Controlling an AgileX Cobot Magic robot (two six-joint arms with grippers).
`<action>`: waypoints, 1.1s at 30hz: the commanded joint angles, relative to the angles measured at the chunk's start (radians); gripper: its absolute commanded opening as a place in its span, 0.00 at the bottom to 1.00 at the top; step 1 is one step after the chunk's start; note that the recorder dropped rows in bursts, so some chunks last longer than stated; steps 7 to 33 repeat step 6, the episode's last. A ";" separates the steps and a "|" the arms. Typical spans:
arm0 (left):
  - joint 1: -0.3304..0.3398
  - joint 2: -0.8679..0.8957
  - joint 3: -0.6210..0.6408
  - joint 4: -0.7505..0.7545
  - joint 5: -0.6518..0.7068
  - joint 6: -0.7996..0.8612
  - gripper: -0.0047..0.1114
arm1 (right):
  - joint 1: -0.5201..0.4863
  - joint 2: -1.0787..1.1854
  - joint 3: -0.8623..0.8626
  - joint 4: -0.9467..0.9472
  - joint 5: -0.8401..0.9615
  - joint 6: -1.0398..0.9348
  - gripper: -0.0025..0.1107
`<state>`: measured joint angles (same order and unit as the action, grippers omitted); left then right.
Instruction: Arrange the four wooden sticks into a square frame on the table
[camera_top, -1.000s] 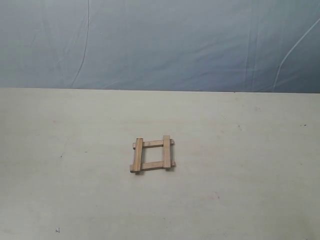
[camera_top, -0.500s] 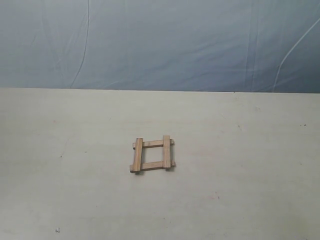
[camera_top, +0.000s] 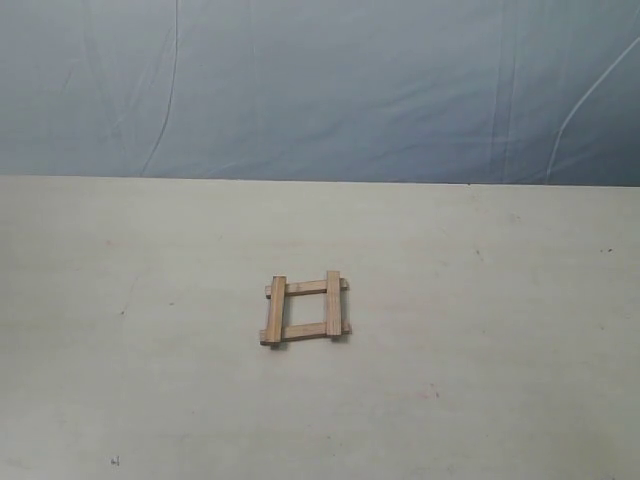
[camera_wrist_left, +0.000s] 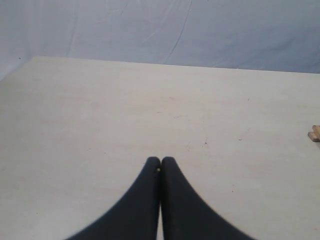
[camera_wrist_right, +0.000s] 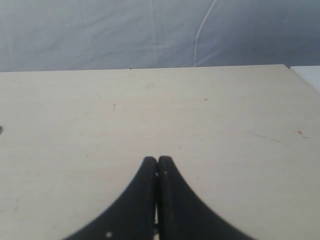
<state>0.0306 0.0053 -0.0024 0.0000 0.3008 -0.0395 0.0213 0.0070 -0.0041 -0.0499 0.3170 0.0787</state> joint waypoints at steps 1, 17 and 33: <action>-0.004 -0.005 0.002 0.000 -0.010 -0.005 0.04 | 0.003 -0.007 0.004 0.001 -0.014 -0.004 0.01; -0.004 -0.005 0.002 0.000 -0.010 -0.005 0.04 | 0.003 -0.007 0.004 0.001 -0.012 0.001 0.01; -0.004 -0.005 0.002 0.000 -0.010 -0.005 0.04 | 0.003 -0.007 0.004 0.001 -0.012 0.001 0.01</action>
